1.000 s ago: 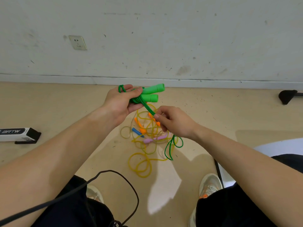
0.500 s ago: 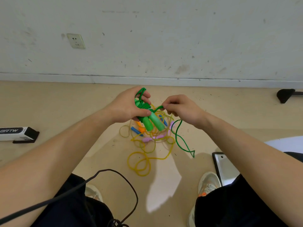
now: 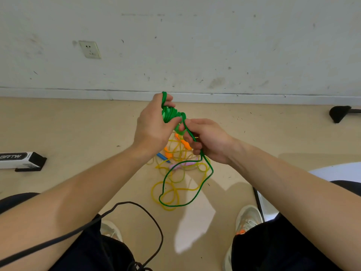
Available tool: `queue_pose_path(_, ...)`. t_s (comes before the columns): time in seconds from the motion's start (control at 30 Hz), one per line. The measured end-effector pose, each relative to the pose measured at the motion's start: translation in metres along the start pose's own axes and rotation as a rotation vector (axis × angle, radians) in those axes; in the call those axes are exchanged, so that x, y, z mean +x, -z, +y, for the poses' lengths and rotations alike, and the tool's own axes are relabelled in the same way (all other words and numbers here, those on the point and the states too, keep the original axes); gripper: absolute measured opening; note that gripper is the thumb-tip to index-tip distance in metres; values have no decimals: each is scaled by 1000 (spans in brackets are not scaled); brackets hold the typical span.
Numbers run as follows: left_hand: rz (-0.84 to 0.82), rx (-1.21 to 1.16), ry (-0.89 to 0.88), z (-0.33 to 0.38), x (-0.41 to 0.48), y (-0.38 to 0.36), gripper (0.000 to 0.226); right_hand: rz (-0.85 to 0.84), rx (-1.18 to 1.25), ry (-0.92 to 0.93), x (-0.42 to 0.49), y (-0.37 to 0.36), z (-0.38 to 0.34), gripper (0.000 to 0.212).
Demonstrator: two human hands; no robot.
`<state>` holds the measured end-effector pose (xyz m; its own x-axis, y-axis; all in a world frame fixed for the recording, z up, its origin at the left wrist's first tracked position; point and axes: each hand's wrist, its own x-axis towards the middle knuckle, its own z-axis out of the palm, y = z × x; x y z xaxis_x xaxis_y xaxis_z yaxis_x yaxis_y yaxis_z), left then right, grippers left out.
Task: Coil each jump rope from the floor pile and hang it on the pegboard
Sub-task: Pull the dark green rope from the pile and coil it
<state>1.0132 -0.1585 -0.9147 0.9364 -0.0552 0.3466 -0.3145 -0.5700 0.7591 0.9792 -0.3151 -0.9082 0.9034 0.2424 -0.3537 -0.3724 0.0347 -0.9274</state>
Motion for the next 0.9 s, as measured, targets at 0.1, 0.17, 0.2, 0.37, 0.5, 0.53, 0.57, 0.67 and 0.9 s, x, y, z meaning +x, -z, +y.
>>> queue_pose_path(0.1, 81, -204, 137, 0, -4, -9, 47, 84, -124, 73, 4, -9, 9, 28)
queue_pose_path(0.17, 94, -398, 304, 1, -8, -15, 46, 167, -304, 129, 9, -13, 16, 31)
queue_pose_path(0.2, 90, -478, 392, 2, -9, -17, 45, 208, -405, 156, 12, -13, 20, 32)
queue_pose_path(0.37, 42, -653, 642, 5, -9, -18, 57, 292, -773, 309, 15, -16, 27, 28)
queue_pose_path(0.5, 60, -649, 697, 3, -9, -18, 65, 323, -1079, 427, 13, -20, 31, 25)
queue_pose_path(0.53, 72, -665, 707, 2, -8, -18, 65, 319, -1135, 449, 13, -21, 33, 24)
queue_pose_path(0.57, 84, -679, 715, 2, -6, -17, 65, 303, -1178, 462, 12, -22, 35, 21)
queue_pose_path(0.67, 105, -690, 720, 2, 0, -11, 61, 290, -1147, 436, 6, -28, 40, 15)
queue_pose_path(0.9, 33, -811, 758, 2, 12, 7, 53, 167, -814, 238, 9, -7, 28, 38)
